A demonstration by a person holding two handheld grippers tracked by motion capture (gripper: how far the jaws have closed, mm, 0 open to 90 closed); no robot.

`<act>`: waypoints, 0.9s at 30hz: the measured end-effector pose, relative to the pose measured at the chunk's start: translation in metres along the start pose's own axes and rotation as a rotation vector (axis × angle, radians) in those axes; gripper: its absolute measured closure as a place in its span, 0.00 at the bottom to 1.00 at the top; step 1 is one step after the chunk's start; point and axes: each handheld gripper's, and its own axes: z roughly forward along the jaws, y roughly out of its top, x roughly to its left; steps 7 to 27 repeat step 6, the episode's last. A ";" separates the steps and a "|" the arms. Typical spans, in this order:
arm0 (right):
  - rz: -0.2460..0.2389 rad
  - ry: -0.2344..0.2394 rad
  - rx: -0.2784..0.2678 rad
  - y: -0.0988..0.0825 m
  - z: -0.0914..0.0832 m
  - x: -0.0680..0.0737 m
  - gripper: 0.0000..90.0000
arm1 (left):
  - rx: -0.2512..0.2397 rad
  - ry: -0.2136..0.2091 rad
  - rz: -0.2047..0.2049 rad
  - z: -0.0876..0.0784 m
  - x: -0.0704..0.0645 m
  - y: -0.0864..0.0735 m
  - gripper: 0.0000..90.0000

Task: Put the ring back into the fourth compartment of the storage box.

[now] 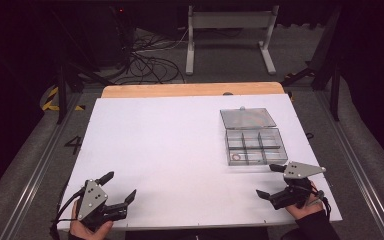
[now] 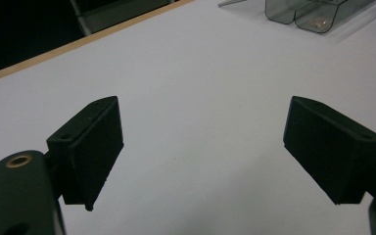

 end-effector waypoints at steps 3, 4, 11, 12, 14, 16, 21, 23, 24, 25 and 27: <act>-0.004 -0.002 0.002 0.000 0.000 0.000 0.00 | 0.000 0.000 0.001 0.000 0.000 0.000 0.17; -0.004 -0.002 0.001 0.000 0.000 0.000 0.00 | 0.000 0.000 0.000 0.000 0.000 0.000 0.17; -0.003 -0.005 -0.002 0.000 -0.001 0.000 0.00 | -0.001 -0.001 -0.002 0.000 0.000 0.000 0.17; -0.003 -0.005 -0.002 0.000 -0.001 0.000 0.00 | -0.001 -0.001 -0.002 0.000 0.000 0.000 0.17; -0.003 -0.005 -0.002 0.000 -0.001 0.000 0.00 | -0.001 -0.001 -0.002 0.000 0.000 0.000 0.17; -0.003 -0.005 -0.002 0.000 -0.001 0.000 0.00 | -0.001 -0.001 -0.002 0.000 0.000 0.000 0.17; -0.003 -0.005 -0.002 0.000 -0.001 0.000 0.00 | -0.001 -0.001 -0.002 0.000 0.000 0.000 0.17; -0.003 -0.005 -0.002 0.000 -0.001 0.000 0.00 | -0.001 -0.001 -0.002 0.000 0.000 0.000 0.17; -0.003 -0.005 -0.002 0.000 -0.001 0.000 0.00 | -0.001 -0.001 -0.002 0.000 0.000 0.000 0.17; -0.003 -0.005 -0.002 0.000 -0.001 0.000 0.00 | -0.001 -0.001 -0.002 0.000 0.000 0.000 0.17; -0.003 -0.005 -0.002 0.000 -0.001 0.000 0.00 | -0.001 -0.001 -0.002 0.000 0.000 0.000 0.17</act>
